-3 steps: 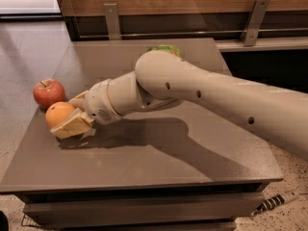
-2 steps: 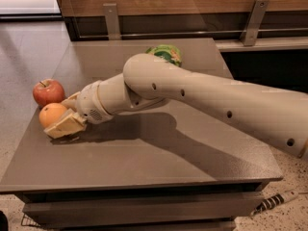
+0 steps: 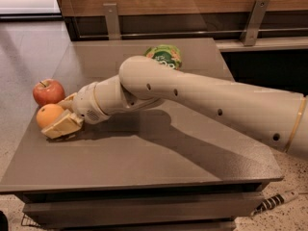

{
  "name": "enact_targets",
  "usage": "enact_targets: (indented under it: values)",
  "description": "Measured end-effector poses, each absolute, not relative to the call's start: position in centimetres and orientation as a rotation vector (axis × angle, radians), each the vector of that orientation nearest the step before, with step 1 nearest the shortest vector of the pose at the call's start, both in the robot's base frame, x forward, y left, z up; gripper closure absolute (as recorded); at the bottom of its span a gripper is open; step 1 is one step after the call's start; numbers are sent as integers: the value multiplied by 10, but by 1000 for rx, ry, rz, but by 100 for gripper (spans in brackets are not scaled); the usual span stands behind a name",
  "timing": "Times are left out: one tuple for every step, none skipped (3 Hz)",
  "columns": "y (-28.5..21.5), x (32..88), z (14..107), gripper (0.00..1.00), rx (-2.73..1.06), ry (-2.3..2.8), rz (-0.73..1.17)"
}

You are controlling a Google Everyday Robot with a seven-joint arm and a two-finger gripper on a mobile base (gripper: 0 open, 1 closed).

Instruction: Move orange near apple

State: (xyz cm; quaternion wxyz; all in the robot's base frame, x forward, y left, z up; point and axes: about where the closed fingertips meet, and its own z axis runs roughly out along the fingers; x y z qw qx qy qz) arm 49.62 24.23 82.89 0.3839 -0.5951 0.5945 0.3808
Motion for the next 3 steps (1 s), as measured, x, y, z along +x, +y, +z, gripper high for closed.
enact_targets:
  values:
    - [244,495,829,52,-1520,1513,972]
    - [246,493,830,22,-1525,1509,974]
    - [247,492,830,0,-1529,1507,975]
